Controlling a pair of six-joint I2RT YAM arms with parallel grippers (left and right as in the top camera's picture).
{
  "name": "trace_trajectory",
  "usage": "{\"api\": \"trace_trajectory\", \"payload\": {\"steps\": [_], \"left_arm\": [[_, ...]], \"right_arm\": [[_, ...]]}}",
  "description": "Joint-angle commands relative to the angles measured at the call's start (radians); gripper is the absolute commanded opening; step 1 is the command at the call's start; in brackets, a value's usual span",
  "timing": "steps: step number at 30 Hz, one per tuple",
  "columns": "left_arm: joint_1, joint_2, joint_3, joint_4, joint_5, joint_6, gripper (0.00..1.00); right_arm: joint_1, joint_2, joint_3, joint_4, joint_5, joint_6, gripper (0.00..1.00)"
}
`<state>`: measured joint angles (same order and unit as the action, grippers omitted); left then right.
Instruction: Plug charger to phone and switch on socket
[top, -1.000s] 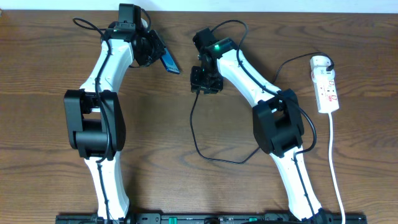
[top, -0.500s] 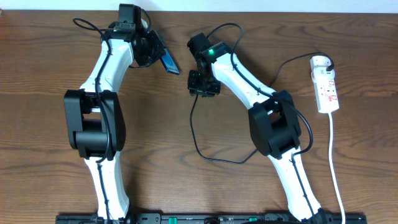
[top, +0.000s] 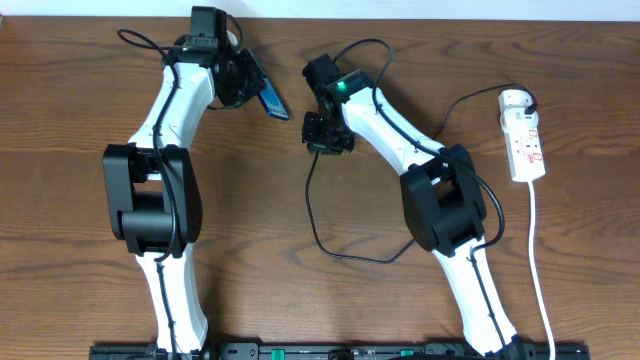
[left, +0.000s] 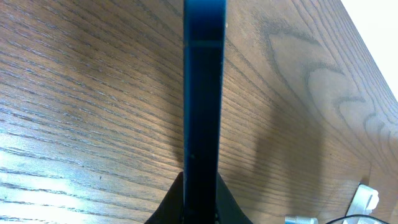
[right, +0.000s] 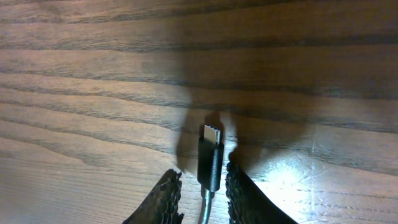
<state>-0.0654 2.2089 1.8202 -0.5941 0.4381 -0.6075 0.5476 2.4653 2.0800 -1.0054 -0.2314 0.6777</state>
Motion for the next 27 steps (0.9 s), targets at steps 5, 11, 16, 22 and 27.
{"api": "trace_trajectory", "payload": {"steps": [5,11,16,22,27], "left_arm": [[0.005,-0.021,0.016,0.003,-0.005,0.009,0.08],[0.005,-0.021,0.016,0.003,-0.005,0.009,0.08],[0.005,-0.021,0.016,0.004,-0.005,0.009,0.08],[0.005,-0.021,0.016,0.003,-0.005,0.009,0.08],[0.005,-0.021,0.016,0.004,-0.002,0.009,0.07]], "right_arm": [[0.006,0.025,-0.035,-0.043,0.008,0.006,0.25],[0.006,0.025,-0.035,-0.042,0.007,0.006,0.25],[0.006,0.025,-0.035,-0.031,0.008,0.005,0.2],[0.006,0.025,-0.035,-0.024,-0.003,-0.008,0.16],[0.003,0.025,-0.034,-0.015,-0.027,-0.032,0.01]]}}
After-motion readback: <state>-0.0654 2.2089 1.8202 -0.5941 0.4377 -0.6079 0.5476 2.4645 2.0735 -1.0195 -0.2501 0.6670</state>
